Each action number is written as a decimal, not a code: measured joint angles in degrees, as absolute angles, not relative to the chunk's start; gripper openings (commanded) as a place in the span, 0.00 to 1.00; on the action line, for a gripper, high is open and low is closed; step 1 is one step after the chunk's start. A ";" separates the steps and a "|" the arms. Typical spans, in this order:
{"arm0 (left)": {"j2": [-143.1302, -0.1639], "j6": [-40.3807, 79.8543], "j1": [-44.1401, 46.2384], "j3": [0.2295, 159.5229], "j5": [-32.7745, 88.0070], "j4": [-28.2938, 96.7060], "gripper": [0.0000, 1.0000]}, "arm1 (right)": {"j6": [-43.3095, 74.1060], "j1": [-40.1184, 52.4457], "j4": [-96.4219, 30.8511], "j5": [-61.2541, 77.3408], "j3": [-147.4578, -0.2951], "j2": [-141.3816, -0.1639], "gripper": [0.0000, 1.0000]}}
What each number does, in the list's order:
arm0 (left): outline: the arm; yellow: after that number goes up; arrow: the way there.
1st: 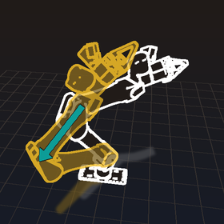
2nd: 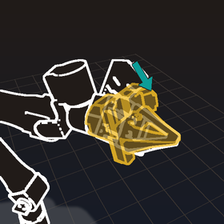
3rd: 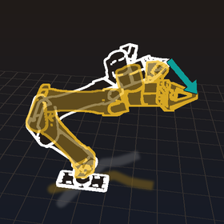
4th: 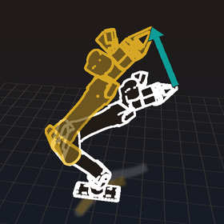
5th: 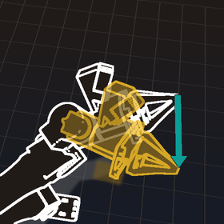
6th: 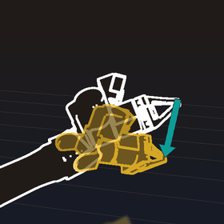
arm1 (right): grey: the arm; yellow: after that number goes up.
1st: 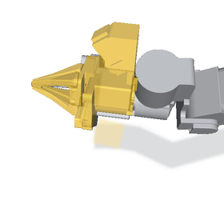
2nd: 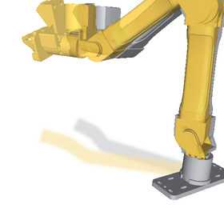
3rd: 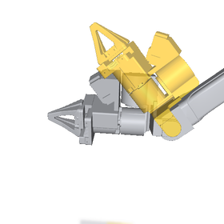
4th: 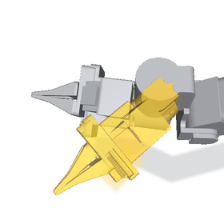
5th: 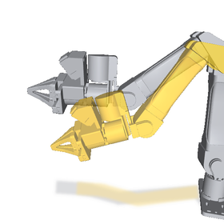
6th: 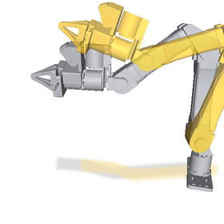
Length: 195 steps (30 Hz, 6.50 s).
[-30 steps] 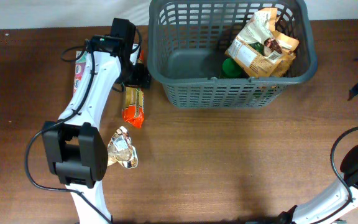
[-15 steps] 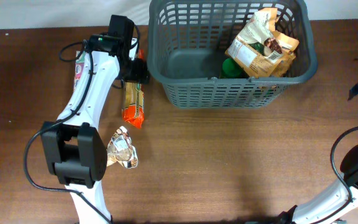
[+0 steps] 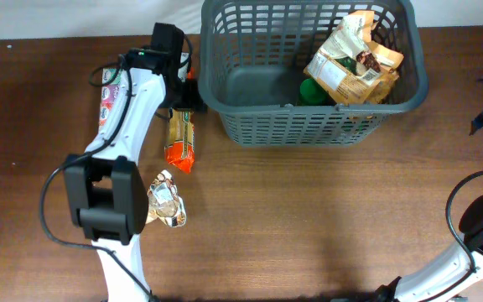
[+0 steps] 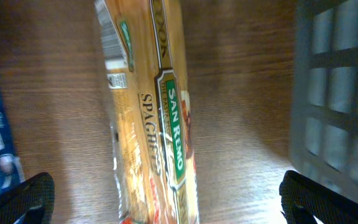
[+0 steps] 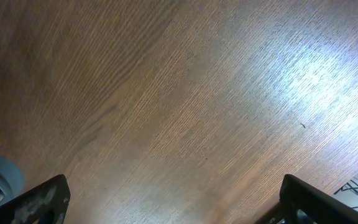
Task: Pack container
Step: 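Close the left gripper on the spaghetti package, then lift the spaghetti package and lower it into the basket, then release the package and pull the left gripper back left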
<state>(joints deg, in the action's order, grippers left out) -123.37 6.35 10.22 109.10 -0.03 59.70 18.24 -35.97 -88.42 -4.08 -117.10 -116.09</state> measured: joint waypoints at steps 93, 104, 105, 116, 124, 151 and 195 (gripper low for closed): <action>-129.75 15.99 0.60 123.85 -1.26 61.39 0.02 | 18.26 -35.97 -88.40 -4.08 -117.10 -116.09 0.99; -109.21 6.87 10.22 139.17 -1.78 56.84 0.02 | 18.22 -35.97 -88.40 -4.08 -117.08 -116.09 0.99; -107.22 4.91 12.29 140.00 -1.72 55.66 0.02 | 18.24 -35.97 -88.42 -4.08 -117.08 -116.09 0.99; -104.33 -5.45 24.29 142.10 4.73 47.00 0.02 | 18.24 -35.97 -88.42 -4.08 -117.08 -116.09 0.99; -115.77 -6.31 25.89 141.40 12.32 39.66 0.02 | 18.24 -35.97 -88.40 -4.05 -117.10 -116.09 0.99; -137.47 -6.28 29.39 141.14 17.10 42.98 0.02 | 18.26 -35.97 -88.40 -4.05 -117.10 -116.09 0.99; -117.21 -3.95 11.14 156.35 0.47 80.25 0.99 | 18.22 -35.97 -88.42 -4.08 -117.08 -116.09 0.99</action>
